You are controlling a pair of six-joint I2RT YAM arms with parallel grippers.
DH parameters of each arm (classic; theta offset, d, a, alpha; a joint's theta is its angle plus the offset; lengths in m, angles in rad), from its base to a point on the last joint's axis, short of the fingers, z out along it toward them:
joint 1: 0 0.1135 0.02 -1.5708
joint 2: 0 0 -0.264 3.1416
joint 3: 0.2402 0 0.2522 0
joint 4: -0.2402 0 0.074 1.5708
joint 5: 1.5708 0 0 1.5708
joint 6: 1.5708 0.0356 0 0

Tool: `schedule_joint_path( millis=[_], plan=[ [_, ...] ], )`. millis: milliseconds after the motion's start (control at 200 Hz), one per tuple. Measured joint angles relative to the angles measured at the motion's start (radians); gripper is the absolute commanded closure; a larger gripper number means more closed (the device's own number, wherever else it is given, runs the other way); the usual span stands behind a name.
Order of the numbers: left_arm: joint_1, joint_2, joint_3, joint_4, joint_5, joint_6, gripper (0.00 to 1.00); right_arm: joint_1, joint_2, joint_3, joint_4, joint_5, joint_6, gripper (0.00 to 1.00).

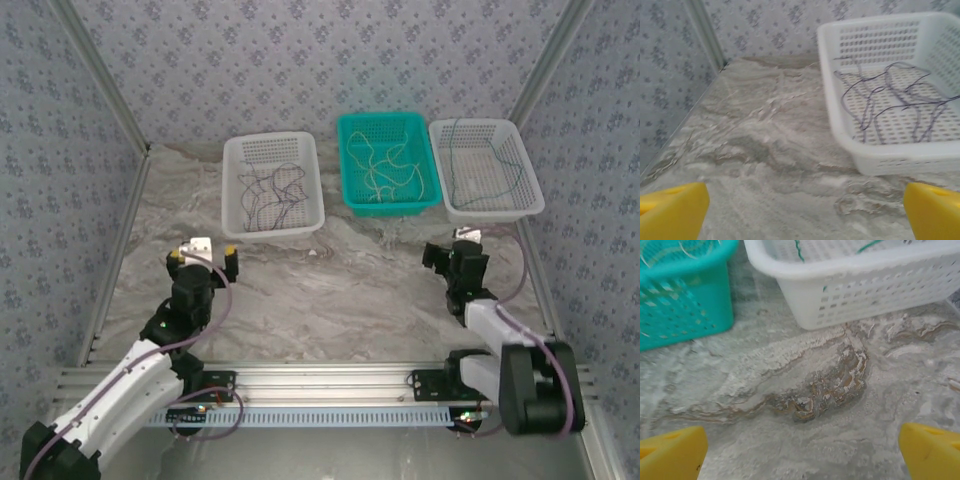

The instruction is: Untangle the cables

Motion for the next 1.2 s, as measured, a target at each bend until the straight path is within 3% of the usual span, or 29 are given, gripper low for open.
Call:
schedule_joint_path(
  millis=[145, 245, 440, 635, 879, 1034, 1199],
  plan=[
    [0.056, 0.0, -0.039, 0.053, -0.029, 0.01, 0.01, -0.001, 0.206, 0.06, 0.146, 0.014, -0.062, 0.0],
    [0.1, 0.001, -0.045, 0.095, -0.028, 0.021, 0.01, -0.023, 0.351, 0.069, 0.354, 0.002, -0.091, 0.0],
    [0.172, 0.067, -0.108, 0.242, -0.02, 0.038, 0.01, -0.035, 0.375, 0.06, 0.421, -0.018, -0.113, 0.0],
    [0.311, 0.373, -0.105, 0.399, 0.061, 0.053, 0.01, -0.039, 0.375, 0.062, 0.441, -0.035, -0.119, 0.0],
    [0.478, 0.724, 0.03, 0.575, 0.277, 0.056, 0.01, -0.04, 0.375, 0.062, 0.446, -0.041, -0.124, 0.0],
    [0.51, 0.906, 0.075, 0.757, 0.388, 0.065, 0.01, -0.04, 0.375, 0.062, 0.446, -0.042, -0.124, 0.0],
    [0.512, 0.971, 0.096, 0.752, 0.47, 0.076, 0.01, -0.04, 0.375, 0.062, 0.446, -0.044, -0.124, 0.0]
  ],
)
